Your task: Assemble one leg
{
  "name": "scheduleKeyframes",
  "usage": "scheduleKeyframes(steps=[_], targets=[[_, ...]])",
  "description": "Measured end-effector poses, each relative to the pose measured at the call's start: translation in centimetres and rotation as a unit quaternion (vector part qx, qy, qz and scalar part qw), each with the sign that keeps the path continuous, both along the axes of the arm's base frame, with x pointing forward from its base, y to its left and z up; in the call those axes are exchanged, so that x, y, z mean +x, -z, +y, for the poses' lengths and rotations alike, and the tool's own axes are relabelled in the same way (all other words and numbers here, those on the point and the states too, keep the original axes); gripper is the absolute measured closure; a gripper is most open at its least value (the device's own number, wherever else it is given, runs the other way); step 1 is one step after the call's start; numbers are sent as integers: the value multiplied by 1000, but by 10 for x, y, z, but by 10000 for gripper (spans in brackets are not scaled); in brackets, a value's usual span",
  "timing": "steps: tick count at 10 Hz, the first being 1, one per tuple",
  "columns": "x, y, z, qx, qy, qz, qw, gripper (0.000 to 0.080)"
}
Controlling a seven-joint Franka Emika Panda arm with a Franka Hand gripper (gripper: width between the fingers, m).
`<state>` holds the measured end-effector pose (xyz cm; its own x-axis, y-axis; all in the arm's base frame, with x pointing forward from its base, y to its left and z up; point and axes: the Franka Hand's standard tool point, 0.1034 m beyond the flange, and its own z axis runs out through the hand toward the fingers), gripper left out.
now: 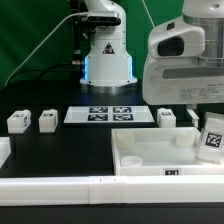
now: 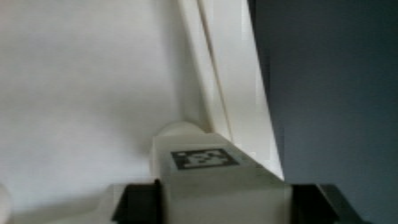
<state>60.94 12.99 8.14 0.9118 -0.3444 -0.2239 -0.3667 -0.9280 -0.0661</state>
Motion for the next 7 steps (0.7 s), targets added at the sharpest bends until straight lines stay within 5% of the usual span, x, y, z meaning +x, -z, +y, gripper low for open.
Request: scheduleKeyframes(steps=[5, 7], targets=[[-1, 0, 3, -21, 121, 19, 992, 484], [-1, 0, 4, -20, 117, 18, 993, 186]])
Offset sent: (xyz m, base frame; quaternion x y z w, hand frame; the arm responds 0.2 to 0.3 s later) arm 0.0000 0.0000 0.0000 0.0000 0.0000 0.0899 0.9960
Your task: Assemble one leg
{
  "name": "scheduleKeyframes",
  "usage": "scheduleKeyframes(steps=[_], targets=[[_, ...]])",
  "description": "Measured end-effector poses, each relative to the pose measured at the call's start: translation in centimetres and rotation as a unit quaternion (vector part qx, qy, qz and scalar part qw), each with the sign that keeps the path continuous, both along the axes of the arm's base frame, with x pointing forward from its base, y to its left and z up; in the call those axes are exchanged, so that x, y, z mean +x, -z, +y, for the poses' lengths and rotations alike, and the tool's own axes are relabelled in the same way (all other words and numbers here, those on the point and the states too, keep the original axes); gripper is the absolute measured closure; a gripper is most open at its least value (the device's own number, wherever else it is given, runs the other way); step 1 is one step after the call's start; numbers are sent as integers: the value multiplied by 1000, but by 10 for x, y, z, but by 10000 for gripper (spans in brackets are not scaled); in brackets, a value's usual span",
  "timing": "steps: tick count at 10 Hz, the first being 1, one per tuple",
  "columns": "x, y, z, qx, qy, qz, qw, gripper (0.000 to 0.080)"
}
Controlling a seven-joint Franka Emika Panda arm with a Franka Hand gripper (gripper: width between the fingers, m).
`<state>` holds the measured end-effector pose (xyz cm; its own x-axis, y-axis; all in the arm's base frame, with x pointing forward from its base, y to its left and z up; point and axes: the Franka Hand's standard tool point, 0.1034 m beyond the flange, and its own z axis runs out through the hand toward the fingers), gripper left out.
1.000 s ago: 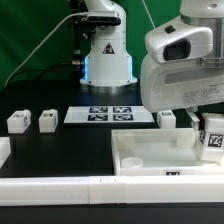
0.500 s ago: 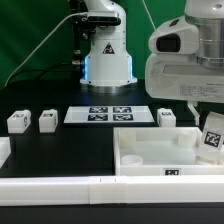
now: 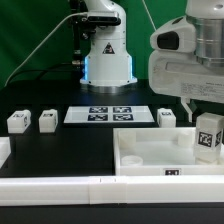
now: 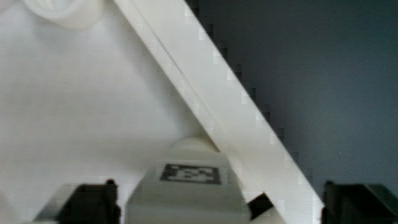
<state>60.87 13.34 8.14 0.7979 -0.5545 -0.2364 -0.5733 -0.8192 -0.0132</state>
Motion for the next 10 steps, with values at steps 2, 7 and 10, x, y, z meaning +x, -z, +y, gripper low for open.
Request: scheduleKeyframes(steps=[2, 7, 10], targets=[[-3, 2, 0, 4, -54, 0, 999, 153], [2, -3, -10, 38, -413, -49, 909, 151], [3, -2, -10, 62, -536, -65, 840, 151]])
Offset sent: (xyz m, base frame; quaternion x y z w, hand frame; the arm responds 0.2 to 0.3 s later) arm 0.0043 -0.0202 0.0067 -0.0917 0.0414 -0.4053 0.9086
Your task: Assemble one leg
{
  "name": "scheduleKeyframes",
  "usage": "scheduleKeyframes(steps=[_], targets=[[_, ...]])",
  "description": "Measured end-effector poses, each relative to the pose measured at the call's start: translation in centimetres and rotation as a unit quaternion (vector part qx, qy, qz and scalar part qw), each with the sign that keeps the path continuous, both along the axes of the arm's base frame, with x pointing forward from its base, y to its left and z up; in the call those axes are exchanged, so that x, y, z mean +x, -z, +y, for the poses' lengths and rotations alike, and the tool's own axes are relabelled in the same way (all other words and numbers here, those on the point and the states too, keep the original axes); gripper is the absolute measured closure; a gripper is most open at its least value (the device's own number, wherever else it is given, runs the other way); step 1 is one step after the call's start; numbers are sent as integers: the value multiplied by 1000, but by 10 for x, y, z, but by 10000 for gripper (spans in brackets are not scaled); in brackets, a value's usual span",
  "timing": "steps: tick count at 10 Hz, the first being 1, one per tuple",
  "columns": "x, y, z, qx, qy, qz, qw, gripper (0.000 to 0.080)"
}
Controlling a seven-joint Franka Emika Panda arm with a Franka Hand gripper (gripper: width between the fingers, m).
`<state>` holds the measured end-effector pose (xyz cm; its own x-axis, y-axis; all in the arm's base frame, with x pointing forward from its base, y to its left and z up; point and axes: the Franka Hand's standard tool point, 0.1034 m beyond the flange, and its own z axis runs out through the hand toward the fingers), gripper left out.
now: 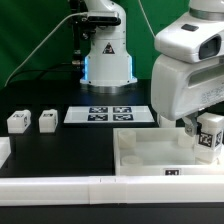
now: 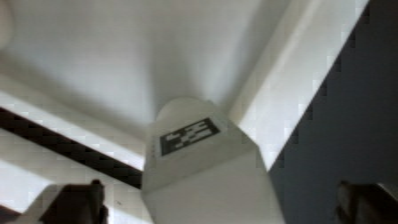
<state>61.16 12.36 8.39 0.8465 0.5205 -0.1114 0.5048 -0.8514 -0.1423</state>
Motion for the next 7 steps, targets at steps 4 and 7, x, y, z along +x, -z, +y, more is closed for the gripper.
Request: scheduleKeyframes(steps=[4, 7], targets=[[0, 1, 1, -2, 16, 2, 1000, 151], [2, 0, 3, 1, -8, -6, 1000, 151]])
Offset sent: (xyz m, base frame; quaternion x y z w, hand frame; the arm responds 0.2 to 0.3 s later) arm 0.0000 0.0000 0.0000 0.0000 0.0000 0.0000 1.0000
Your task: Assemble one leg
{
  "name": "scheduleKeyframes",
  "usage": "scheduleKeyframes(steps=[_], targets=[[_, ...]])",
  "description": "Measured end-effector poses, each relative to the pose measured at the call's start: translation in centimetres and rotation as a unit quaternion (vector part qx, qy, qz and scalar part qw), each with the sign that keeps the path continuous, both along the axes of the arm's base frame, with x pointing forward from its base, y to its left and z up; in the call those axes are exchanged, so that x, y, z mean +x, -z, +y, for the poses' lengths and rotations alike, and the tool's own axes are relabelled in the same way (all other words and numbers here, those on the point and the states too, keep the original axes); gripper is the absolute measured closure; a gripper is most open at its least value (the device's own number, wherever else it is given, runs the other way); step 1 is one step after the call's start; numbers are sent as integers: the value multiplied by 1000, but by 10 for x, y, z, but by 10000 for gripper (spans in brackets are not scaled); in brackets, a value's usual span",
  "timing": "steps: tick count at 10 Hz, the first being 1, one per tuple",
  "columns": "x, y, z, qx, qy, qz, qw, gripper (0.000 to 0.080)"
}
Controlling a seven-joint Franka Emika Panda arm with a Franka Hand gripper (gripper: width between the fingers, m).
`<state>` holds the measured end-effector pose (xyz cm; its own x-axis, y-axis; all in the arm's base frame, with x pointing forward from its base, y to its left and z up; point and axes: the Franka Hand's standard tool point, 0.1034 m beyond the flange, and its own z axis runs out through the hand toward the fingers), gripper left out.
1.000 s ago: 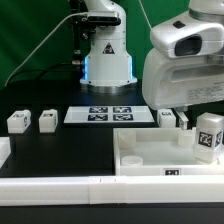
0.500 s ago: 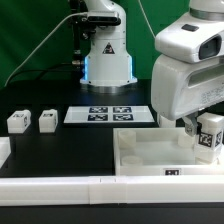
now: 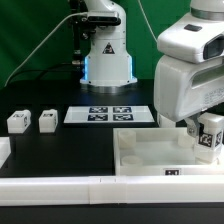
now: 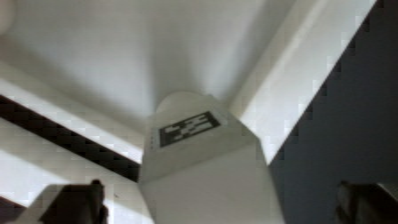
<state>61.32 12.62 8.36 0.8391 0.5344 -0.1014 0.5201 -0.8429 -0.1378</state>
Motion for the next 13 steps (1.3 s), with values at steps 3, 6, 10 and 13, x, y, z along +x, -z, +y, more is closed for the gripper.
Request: scheduleKeyframes(steps=[3, 6, 10, 13], targets=[[0, 0, 2, 2, -10, -1, 1000, 151], [-6, 3, -1, 2, -31, 15, 999, 151], [-8, 2, -2, 2, -35, 19, 999, 468], [-7, 2, -4, 2, -34, 17, 999, 489]])
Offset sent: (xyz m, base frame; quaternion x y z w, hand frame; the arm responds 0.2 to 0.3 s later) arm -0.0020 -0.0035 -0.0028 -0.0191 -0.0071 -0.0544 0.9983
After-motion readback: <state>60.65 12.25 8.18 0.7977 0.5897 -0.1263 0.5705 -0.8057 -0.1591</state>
